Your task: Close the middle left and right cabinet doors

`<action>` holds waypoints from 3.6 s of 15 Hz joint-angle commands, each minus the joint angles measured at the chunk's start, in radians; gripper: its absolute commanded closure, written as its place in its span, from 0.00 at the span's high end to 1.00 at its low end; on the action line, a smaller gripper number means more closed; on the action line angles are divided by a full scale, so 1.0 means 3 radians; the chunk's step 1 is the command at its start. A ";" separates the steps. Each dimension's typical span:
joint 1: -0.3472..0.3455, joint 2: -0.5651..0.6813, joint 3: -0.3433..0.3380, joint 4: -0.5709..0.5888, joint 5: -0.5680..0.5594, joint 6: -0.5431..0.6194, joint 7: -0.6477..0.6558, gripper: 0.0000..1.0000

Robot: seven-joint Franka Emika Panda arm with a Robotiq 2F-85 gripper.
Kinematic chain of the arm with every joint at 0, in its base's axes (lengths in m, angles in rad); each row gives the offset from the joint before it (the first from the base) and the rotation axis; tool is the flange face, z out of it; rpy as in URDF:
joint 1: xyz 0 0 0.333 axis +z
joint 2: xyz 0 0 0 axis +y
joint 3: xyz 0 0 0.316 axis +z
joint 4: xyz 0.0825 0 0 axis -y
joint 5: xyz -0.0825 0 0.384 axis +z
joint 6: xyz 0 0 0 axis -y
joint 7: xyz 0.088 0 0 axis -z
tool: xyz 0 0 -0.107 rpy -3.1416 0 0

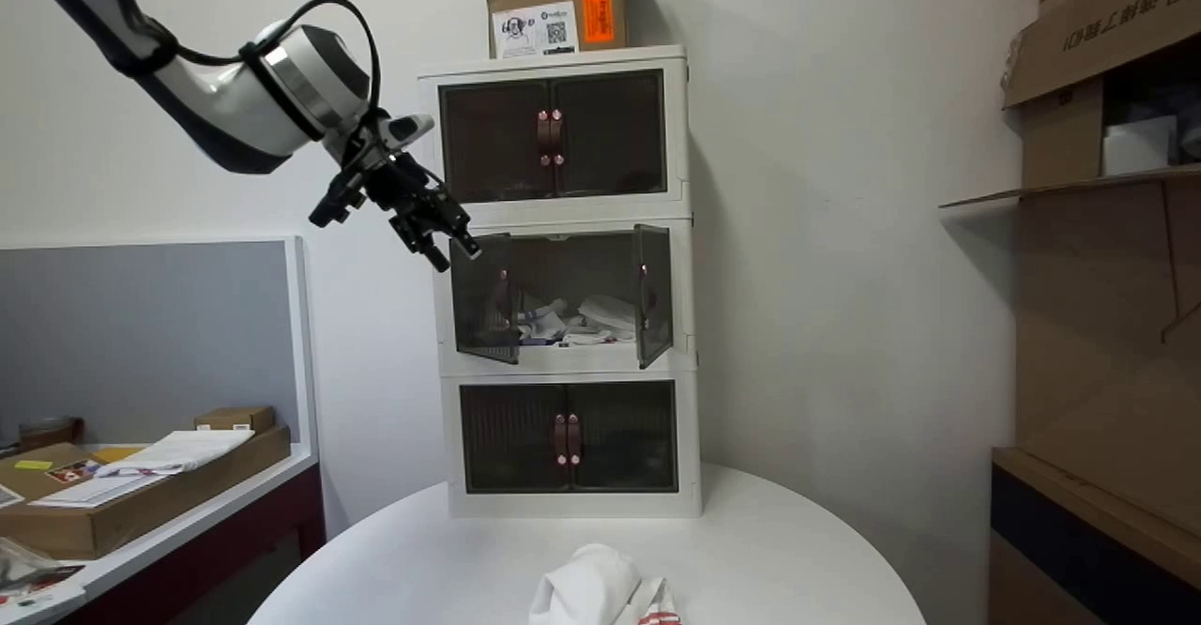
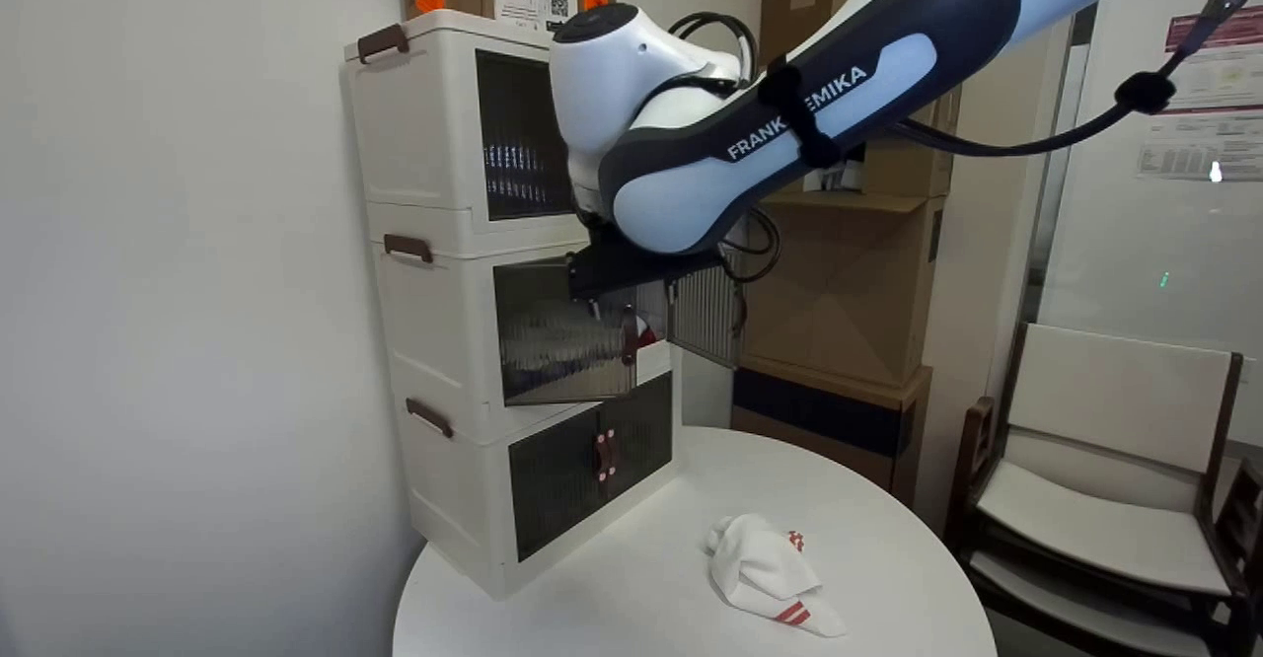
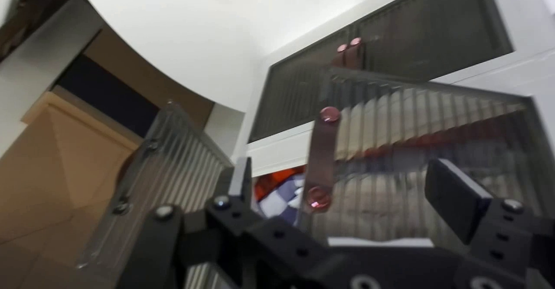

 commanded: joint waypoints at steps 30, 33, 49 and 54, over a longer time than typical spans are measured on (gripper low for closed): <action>0.0075 0.0844 -0.0248 0.0795 -0.0380 0.0451 -0.1012 1.00; 0.0087 0.0884 -0.0269 0.0847 -0.0300 0.0536 -0.1037 1.00; 0.0302 0.0599 -0.0223 0.0311 -0.1290 0.0803 -0.0675 1.00; 0.0265 0.0668 -0.0226 0.0389 -0.1686 0.0536 -0.0061 1.00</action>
